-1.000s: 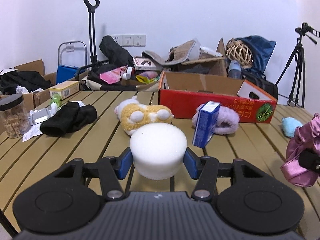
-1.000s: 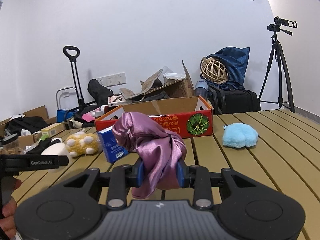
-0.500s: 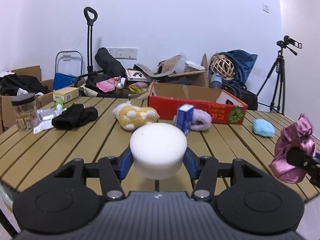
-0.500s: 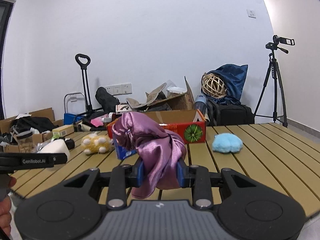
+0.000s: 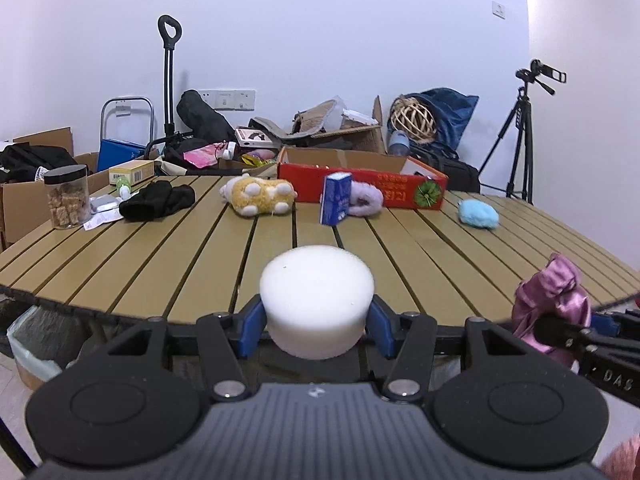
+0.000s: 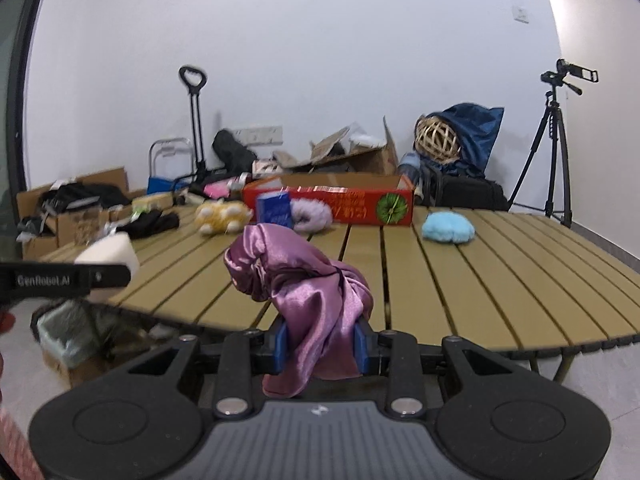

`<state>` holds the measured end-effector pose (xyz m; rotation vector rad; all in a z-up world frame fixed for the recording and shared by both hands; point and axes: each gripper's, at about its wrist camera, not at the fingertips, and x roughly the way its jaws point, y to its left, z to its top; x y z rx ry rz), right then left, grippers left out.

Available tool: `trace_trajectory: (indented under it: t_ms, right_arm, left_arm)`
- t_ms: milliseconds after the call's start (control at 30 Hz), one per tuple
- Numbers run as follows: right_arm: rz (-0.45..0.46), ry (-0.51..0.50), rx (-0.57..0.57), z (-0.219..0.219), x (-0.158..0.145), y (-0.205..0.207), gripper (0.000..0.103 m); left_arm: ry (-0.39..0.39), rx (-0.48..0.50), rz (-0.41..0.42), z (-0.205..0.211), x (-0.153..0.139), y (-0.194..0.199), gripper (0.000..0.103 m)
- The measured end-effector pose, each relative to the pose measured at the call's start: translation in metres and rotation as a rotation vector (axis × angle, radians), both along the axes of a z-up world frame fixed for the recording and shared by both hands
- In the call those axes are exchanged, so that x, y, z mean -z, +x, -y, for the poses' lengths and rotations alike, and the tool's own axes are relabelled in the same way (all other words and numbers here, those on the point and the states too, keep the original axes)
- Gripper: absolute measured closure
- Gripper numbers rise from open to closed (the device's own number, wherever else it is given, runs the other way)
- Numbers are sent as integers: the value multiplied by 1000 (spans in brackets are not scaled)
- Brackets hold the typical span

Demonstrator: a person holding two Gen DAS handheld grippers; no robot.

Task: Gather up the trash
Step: 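Carry the white sponge and purple scrunchie down over the black bin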

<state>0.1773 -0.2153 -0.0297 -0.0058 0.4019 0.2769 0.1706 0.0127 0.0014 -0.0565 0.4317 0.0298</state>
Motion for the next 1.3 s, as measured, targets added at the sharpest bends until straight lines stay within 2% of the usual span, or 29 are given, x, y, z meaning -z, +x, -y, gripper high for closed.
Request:
trace_trajectory:
  t_ms: [233,633,800,1300]
  right_arm:
    - [-132,-21,-51,-5,24,-29,72]
    - [-363,-91,-113,-29,72,-50,72]
    - [-451,-127,-123,-40,91,-48,72]
    - [-653,-164,-114,-45,140,-33,72]
  left_arm:
    - [41,11,-81,2,19,-26,48]
    - [95,53,-344,5,88,-62,49]
    - [80,55,-454,2,115,-61,49]
    - [32,36,-621,-8,153,-45,50]
